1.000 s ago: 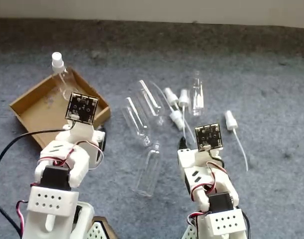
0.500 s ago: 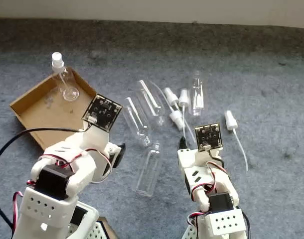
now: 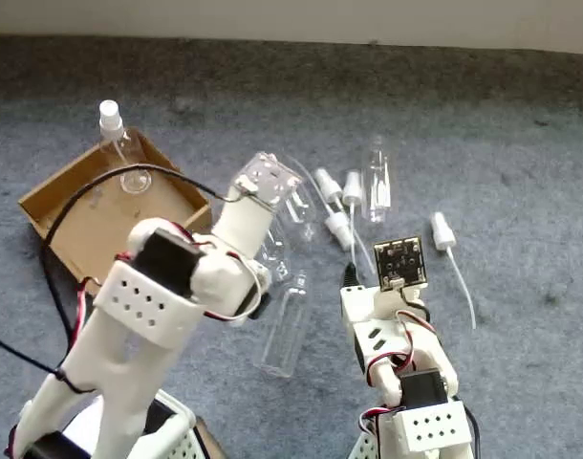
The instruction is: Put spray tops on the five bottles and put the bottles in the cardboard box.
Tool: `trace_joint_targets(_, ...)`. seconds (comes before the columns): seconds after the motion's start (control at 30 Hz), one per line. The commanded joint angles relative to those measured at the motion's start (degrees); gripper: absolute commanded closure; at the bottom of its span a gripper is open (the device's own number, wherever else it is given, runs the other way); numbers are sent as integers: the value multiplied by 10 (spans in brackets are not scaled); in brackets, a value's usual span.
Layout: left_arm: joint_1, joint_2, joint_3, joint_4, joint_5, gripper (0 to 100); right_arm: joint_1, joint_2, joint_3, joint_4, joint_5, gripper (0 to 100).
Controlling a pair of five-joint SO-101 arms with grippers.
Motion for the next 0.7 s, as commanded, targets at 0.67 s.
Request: trace_joint_targets(0.67, 102, 202, -27, -97, 167, 671, 5, -6, 73, -18, 1, 849)
